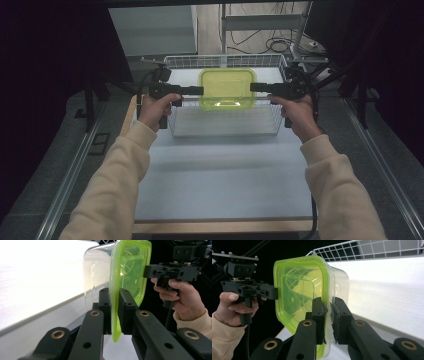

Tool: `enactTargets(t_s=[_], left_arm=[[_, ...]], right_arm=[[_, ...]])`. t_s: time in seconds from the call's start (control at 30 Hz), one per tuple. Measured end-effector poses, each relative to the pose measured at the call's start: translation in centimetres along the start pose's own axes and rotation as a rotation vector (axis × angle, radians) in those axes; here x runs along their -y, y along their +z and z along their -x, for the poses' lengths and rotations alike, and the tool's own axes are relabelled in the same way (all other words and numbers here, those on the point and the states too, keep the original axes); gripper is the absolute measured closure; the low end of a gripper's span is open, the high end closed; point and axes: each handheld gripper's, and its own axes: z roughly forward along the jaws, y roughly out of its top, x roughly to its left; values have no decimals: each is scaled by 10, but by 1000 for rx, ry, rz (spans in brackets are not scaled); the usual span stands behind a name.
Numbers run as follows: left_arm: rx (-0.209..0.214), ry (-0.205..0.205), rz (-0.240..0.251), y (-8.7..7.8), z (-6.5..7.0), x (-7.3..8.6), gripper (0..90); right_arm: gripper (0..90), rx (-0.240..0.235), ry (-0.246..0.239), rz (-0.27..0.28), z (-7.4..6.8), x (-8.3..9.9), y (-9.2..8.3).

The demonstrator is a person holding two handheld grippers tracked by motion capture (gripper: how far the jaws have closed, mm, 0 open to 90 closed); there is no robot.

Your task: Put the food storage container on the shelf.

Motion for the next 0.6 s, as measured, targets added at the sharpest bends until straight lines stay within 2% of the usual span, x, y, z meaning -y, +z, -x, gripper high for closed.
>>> enactTargets(t_s=[0.23, 0.47, 0.6], left_arm=[[-17, -11, -18, 8, -16, -15, 824], [-25, -29, -12, 13, -25, -21, 821], [-39, -45, -15, 16, -28, -25, 820]], right_arm=[[817, 18, 20, -2, 10, -10, 10], [815, 41, 20, -6, 15, -21, 16], [815, 43, 39, -7, 21, -23, 22]])
